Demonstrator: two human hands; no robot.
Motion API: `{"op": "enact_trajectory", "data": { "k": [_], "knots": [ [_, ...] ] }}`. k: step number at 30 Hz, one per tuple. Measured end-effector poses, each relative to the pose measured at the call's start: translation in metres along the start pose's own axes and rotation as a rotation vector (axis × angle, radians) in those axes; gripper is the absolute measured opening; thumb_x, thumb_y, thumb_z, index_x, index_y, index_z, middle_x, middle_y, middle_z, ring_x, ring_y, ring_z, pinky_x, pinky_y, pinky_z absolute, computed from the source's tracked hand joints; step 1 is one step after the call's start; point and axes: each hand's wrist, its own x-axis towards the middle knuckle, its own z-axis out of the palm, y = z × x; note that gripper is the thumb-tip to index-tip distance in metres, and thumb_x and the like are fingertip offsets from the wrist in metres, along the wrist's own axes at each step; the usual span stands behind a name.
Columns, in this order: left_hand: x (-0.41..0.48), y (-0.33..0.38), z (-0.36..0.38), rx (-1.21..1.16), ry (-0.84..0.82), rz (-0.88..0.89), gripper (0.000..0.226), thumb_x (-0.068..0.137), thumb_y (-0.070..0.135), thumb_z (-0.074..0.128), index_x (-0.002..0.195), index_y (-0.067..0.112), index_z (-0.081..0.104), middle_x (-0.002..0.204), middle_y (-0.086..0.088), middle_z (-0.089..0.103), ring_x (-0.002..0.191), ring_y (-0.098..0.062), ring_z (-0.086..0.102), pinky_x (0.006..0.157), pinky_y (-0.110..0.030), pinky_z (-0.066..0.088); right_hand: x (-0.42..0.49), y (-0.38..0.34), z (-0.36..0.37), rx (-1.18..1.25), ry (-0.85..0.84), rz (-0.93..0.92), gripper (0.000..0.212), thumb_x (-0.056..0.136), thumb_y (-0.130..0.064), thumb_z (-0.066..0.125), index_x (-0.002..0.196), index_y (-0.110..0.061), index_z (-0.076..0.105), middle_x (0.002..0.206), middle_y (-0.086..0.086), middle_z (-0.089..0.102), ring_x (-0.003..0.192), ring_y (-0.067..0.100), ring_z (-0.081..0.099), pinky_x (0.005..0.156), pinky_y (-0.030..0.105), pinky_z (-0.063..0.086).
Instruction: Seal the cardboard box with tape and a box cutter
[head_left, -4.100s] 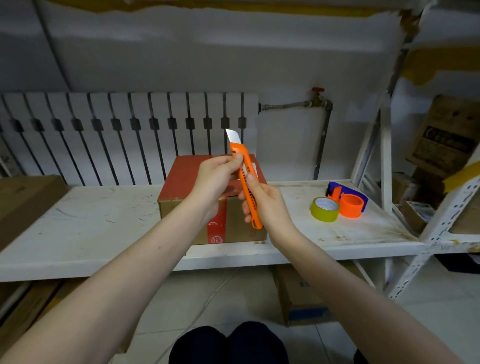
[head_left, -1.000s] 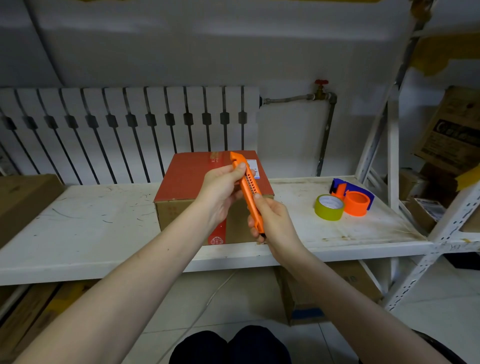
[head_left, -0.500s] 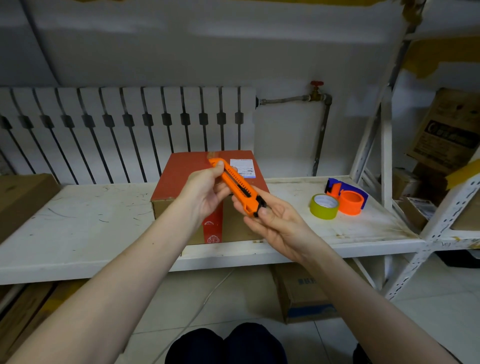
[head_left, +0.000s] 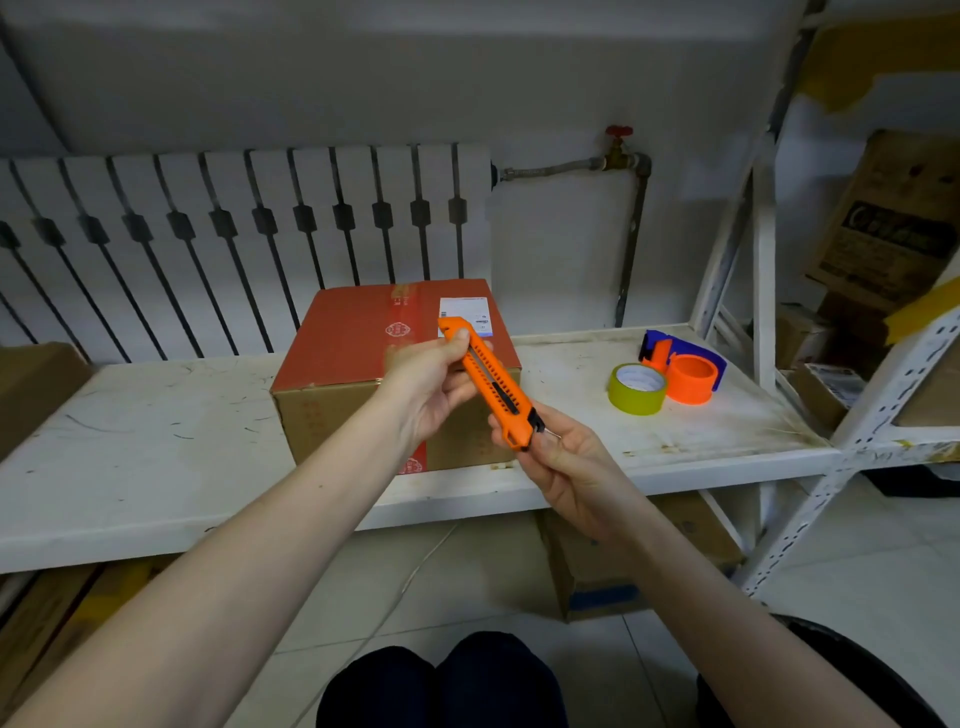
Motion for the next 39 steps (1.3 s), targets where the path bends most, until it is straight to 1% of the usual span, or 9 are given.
{"op": "enact_trajectory", "data": {
  "k": [3,9,13,18,21,25,32,35,39],
  "knots": [
    [0.014,-0.005,0.001,0.005,0.096,0.045,0.016,0.091,0.015,0.057,0.100,0.004,0.064,0.093,-0.011,0.070,0.091,-0.025,0.068,0.076,-0.034,0.059,0.005,-0.008,-0.007,-0.378,0.152,-0.051,0.053,0.084,-0.016,0.064,0.133,-0.013,0.046,0.120,0.010,0.064,0.103,0.019,0.067,0.084,0.025,0.055],
    [0.026,-0.015,0.025,0.048,0.065,0.126,0.012,0.093,0.014,0.055,0.086,0.007,0.063,0.091,-0.012,0.064,0.094,-0.024,0.065,0.085,-0.037,0.056,0.017,-0.010,-0.015,-1.276,0.438,-0.381,0.053,0.075,-0.024,0.077,0.123,-0.014,0.059,0.096,-0.011,0.065,0.077,0.007,0.066,0.067,0.017,0.056],
    [0.039,-0.014,0.032,0.306,-0.040,0.221,0.018,0.094,0.021,0.053,0.099,0.008,0.064,0.096,-0.012,0.060,0.096,-0.021,0.060,0.085,-0.031,0.053,0.022,-0.020,-0.032,-1.297,0.523,-0.509,0.030,0.074,-0.015,0.075,0.104,-0.013,0.071,0.077,0.006,0.073,0.064,0.021,0.066,0.061,0.032,0.057],
    [0.063,-0.002,0.002,1.347,-0.023,0.678,0.058,0.081,0.035,0.069,0.133,0.017,0.051,0.130,-0.007,0.058,0.121,-0.023,0.053,0.103,-0.038,0.041,0.052,-0.031,-0.104,-1.263,0.880,-0.226,0.011,0.072,-0.019,0.072,0.071,-0.008,0.071,0.060,0.016,0.065,0.052,0.020,0.055,0.051,0.031,0.046],
    [0.082,0.002,-0.023,1.824,-0.115,0.559,0.082,0.070,0.058,0.069,0.140,0.027,0.040,0.147,-0.010,0.041,0.136,-0.031,0.035,0.112,-0.044,0.030,0.078,-0.024,-0.142,-1.410,0.902,-0.046,0.029,0.070,-0.023,0.072,0.053,-0.005,0.056,0.044,0.003,0.043,0.044,0.012,0.038,0.044,0.023,0.028],
    [0.095,-0.008,-0.039,1.873,-0.083,0.464,0.089,0.069,0.065,0.065,0.144,0.033,0.030,0.153,-0.008,0.033,0.138,-0.033,0.034,0.112,-0.050,0.032,0.111,-0.014,-0.169,-1.639,0.865,0.115,0.036,0.067,-0.028,0.069,0.045,-0.014,0.044,0.042,0.001,0.038,0.043,0.019,0.041,0.045,0.027,0.029],
    [0.098,-0.029,-0.033,1.857,0.065,0.534,0.081,0.075,0.063,0.058,0.145,0.036,0.027,0.153,-0.007,0.033,0.141,-0.033,0.028,0.113,-0.049,0.025,0.105,0.007,-0.186,-2.021,0.884,0.333,0.034,0.083,-0.048,0.056,0.084,-0.015,0.063,0.077,0.005,0.061,0.074,0.026,0.060,0.059,0.030,0.045],
    [0.096,-0.028,-0.032,1.833,0.068,0.514,0.080,0.076,0.061,0.058,0.145,0.036,0.026,0.154,-0.006,0.031,0.143,-0.033,0.024,0.115,-0.049,0.021,0.110,0.009,-0.176,-1.911,0.812,0.109,0.033,0.089,-0.034,0.055,0.106,-0.007,0.060,0.103,0.014,0.058,0.096,0.033,0.056,0.069,0.036,0.045],
    [0.093,-0.026,-0.032,1.828,0.038,0.508,0.079,0.078,0.059,0.058,0.146,0.035,0.026,0.155,-0.005,0.029,0.144,-0.032,0.022,0.116,-0.048,0.018,0.116,0.000,-0.115,-1.398,0.759,-0.354,0.029,0.094,-0.004,0.042,0.116,-0.006,0.061,0.117,0.011,0.062,0.108,0.021,0.055,0.088,0.021,0.039]
  ]
}}
